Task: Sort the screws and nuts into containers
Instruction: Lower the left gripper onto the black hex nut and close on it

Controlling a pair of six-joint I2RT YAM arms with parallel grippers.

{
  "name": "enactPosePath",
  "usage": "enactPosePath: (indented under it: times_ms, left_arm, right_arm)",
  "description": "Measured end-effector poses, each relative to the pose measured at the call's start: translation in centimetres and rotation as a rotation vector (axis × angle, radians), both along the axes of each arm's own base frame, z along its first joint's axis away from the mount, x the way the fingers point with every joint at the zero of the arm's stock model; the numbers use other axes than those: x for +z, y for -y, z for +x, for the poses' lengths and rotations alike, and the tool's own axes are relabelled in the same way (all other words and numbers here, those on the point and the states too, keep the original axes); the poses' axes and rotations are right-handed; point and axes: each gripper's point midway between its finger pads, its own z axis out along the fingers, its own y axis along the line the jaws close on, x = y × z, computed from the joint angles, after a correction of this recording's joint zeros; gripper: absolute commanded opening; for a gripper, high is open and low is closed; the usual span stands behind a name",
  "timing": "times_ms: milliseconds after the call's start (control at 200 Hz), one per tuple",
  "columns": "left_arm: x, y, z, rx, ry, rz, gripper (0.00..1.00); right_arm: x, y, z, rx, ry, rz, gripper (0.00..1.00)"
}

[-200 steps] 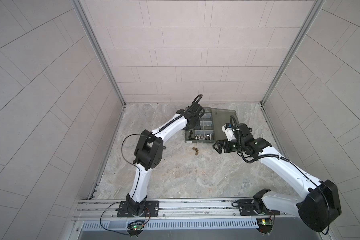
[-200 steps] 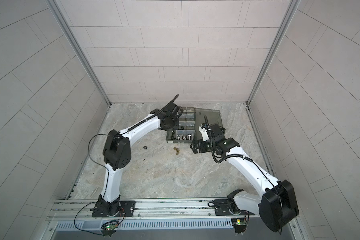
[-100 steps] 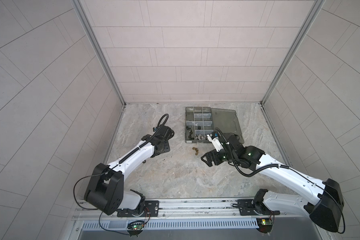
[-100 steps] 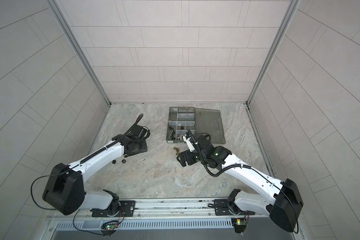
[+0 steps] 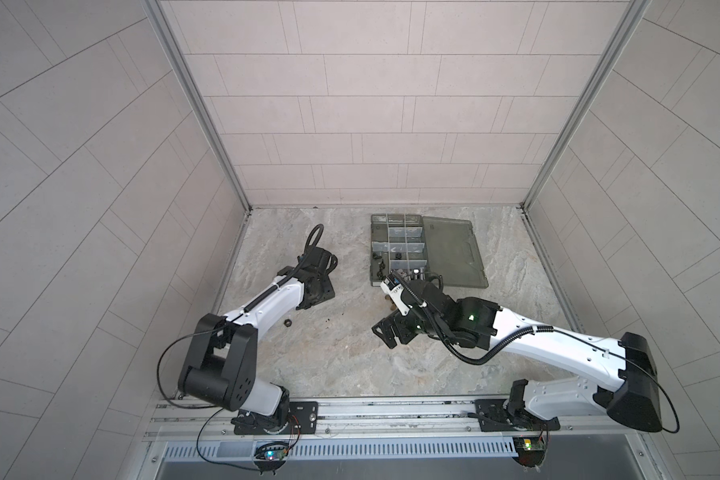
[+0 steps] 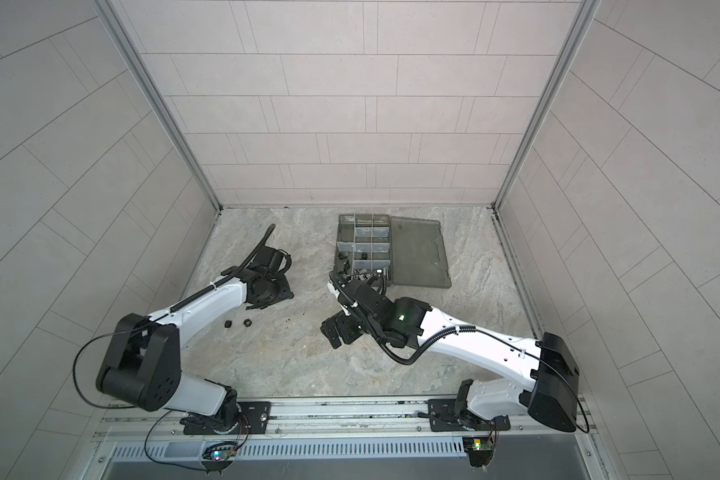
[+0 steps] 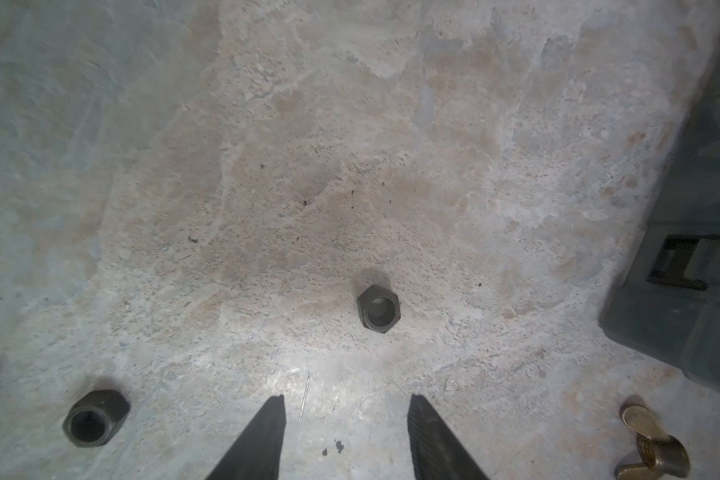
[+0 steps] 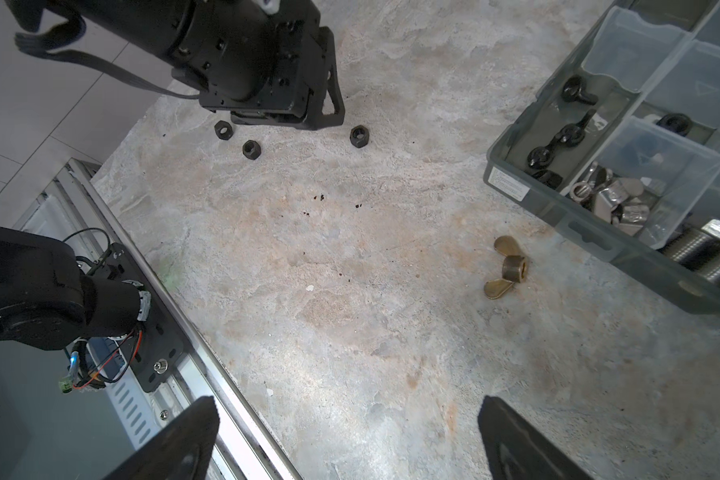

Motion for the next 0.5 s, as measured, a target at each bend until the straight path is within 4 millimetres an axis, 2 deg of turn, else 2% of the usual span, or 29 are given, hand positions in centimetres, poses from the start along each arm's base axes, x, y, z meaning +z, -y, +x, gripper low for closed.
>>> enactPosePath:
  times_ms: [500]
  left_arm:
    - [-3.5,0.9,2.2,-0.011,-0.080,0.007,0.51]
  right_arm:
    - [-0.7,1.8,1.3,-0.057,0.021,-0.068,0.99]
